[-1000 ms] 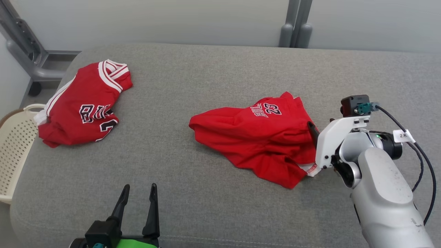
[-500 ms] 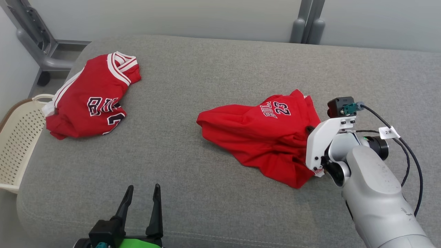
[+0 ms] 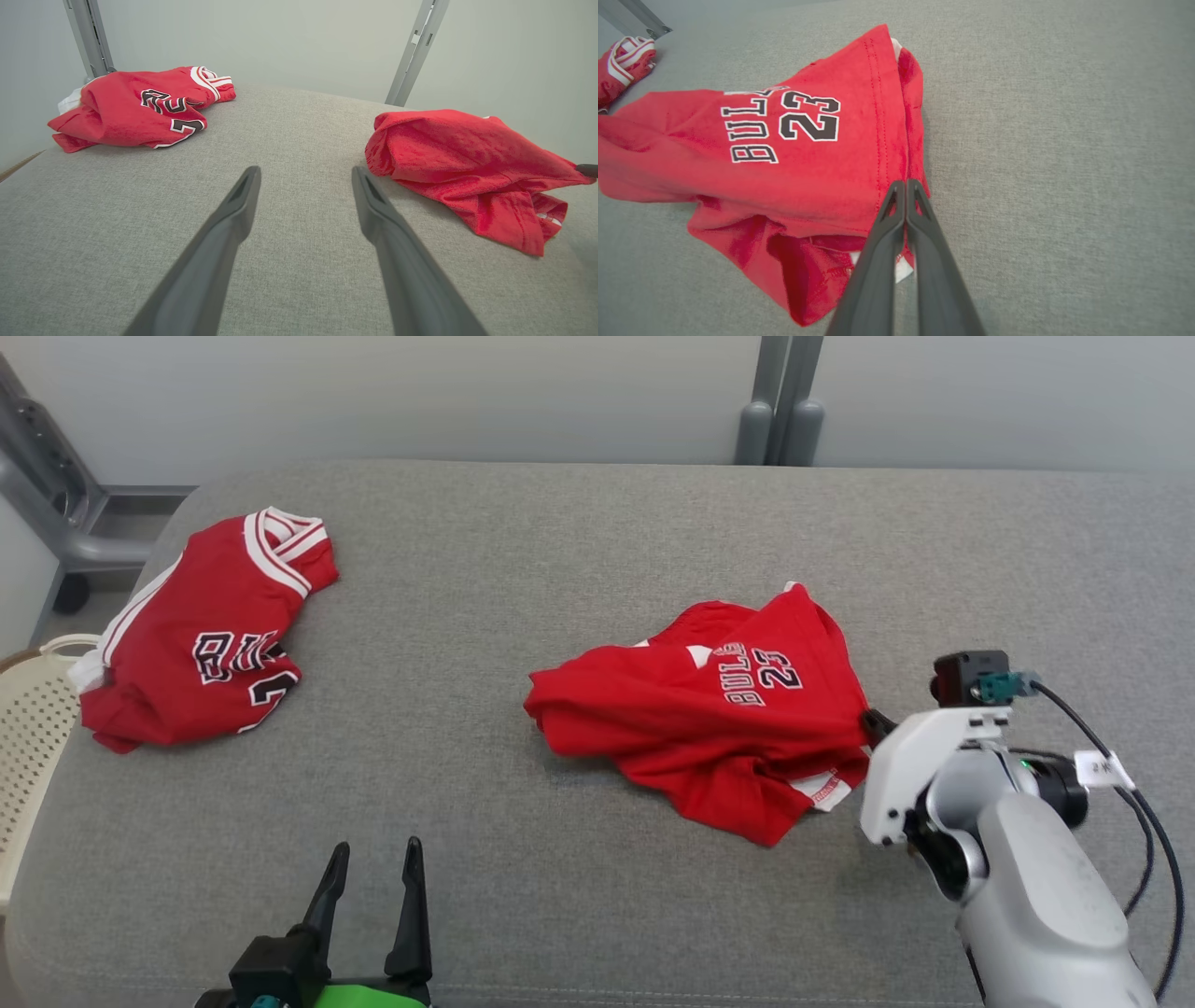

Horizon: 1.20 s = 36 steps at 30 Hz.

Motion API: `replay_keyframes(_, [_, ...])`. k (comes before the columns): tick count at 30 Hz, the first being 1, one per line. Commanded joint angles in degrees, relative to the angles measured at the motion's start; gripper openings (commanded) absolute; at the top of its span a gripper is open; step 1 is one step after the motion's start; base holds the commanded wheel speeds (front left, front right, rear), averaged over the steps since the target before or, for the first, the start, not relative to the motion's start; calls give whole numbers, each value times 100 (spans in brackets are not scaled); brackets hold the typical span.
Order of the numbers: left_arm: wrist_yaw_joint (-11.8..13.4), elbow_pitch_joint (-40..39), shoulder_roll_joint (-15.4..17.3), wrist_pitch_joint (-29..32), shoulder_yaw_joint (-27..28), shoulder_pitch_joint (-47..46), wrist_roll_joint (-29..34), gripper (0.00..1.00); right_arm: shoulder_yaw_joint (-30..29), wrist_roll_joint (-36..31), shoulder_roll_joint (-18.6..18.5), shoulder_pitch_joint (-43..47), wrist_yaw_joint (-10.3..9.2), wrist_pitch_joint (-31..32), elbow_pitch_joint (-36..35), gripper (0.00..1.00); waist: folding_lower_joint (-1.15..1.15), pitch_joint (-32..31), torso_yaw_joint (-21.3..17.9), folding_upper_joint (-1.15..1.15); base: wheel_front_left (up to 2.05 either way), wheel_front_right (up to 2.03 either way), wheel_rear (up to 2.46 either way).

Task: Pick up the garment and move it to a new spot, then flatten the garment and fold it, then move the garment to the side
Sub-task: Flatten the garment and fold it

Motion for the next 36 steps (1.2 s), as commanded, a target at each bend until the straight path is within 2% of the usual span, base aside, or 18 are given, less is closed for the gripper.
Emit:
replay_keyframes(1, [14,-5,9,-2,27,26,-42,100,-87,-88,-23,202,-2,49,-157,0,0,-15,-124,0,0,0,0])
replay_keyframes(6, [6,-13,9,-2,95,-5,-29,100,-627,-211,-20,1196,-2,471,-1324,0,0,20,-371,0,0,0,0])
replay_keyframes(10, [-31,13,8,-2,126,-91,-7,100,-1028,-224,-23,1684,-2,658,-1947,0,0,49,-530,0,0,0,0])
replay_keyframes(14, [-56,41,9,-2,122,-170,5,100,-1399,-322,-23,1908,-2,769,-2057,0,0,48,-611,0,0,0,0])
replay_keyframes(20, [-42,87,9,-2,79,-223,-19,100,-1820,-468,-19,1889,-2,676,-1725,0,0,36,-639,0,0,0,0])
replay_keyframes(21, [-42,98,9,-2,73,-228,-21,100,-1836,-482,-20,1880,-2,702,-1630,37,0,34,-636,0,0,0,0])
replay_keyframes(22, [-43,110,9,-2,67,-232,-21,100,-1855,-496,-19,1862,-2,724,-1555,100,0,30,-633,0,0,0,0])
replay_keyframes(28, [-13,271,9,-2,5,-188,-99,100,-1830,-419,-23,1783,-2,294,-1524,100,0,-98,-607,0,0,0,0])
replay_keyframes(36, [-183,574,13,268,-375,-438,-258,100,-1351,-189,-23,2060,-2,-694,-1937,100,0,-294,-605,0,0,0,0])
